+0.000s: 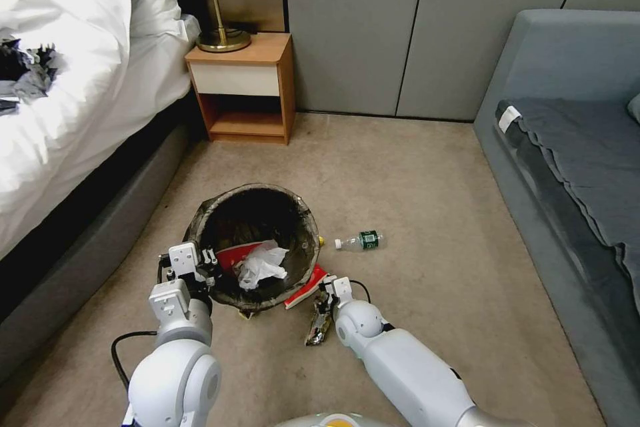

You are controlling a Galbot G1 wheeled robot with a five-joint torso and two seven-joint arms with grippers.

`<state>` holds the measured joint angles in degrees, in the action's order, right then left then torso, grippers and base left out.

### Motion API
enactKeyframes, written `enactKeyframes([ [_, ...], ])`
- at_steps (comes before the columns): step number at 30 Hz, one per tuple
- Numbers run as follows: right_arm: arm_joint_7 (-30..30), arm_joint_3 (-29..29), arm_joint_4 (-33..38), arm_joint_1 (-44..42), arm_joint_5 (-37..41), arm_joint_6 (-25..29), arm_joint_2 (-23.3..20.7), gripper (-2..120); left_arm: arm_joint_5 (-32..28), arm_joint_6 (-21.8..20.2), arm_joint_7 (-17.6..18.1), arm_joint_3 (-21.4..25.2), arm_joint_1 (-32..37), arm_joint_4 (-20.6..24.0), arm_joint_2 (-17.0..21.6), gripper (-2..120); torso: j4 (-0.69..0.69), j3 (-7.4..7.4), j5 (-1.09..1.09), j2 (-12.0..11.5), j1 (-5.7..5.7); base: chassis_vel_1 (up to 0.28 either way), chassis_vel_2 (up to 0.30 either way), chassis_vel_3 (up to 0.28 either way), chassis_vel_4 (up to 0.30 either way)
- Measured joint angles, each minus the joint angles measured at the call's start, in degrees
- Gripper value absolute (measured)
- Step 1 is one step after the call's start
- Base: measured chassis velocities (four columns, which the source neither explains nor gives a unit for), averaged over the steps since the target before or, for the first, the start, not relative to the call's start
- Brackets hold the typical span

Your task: Pick up the trash bin, then pick up the garbage from the floor and place it into the trash bin.

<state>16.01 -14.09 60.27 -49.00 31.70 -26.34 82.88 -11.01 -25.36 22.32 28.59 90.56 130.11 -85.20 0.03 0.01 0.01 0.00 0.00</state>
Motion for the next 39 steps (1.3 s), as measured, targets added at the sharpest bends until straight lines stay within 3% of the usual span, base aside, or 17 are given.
enactKeyframes([
  [12, -0.4, 0.0, -0.2, 0.1, -1.0, 1.2, -0.1, 0, -0.1, 0.0, 0.0, -0.1, -0.3, -0.2, 0.1, 2, 0.01, 0.02, 0.02, 0.0, 0.01, 0.000, 0.000, 0.000, 0.000],
  [24, -0.9, 0.1, 1.2, -0.1, -1.6, 2.1, -1.4, 0, -0.3, 0.0, 0.0, -0.1, -0.2, -0.5, 0.6, 2, 0.01, 0.01, 0.04, 0.0, 0.01, 0.000, 0.000, 0.000, 0.000],
  [28, -0.9, 0.7, 5.7, -1.6, -1.4, 2.8, -3.7, 0, -0.6, 0.0, 0.0, 0.0, -0.2, -0.8, 1.0, 2, -0.02, 0.01, 0.01, 0.0, 0.01, 0.000, 0.000, 0.000, 0.000],
  [31, -0.7, 3.3, 14.7, -5.5, -1.5, 4.9, -7.2, 0, -1.0, -0.1, 0.0, 0.0, -0.2, -1.1, 1.6, 2, -0.02, 0.00, 0.00, 0.0, 0.01, 0.000, 0.000, 0.000, 0.000],
  [32, -0.7, 3.3, 14.7, -5.5, -1.5, 4.9, -7.2, 0, -1.0, -0.1, 0.0, 0.0, -0.2, -1.1, 1.6, 2, -0.02, 0.00, 0.00, 0.0, 0.01, 0.000, 0.000, 0.000, 0.000],
  [35, -1.1, 8.3, 24.0, -10.6, -3.8, 9.1, -10.9, 0, -1.3, -0.1, 0.0, 0.1, 0.0, -1.2, 2.1, 2, -0.03, 0.00, -0.02, 0.0, 0.01, 0.000, 0.000, 0.000, 0.000],
  [39, -1.3, 10.9, 28.9, -13.2, -5.7, 12.6, -12.6, 0, -1.5, -0.1, 0.0, 0.0, 0.1, -1.2, 2.3, 2, -0.04, 0.00, 0.00, 0.0, 0.01, 0.000, 0.000, 0.000, 0.000],
])
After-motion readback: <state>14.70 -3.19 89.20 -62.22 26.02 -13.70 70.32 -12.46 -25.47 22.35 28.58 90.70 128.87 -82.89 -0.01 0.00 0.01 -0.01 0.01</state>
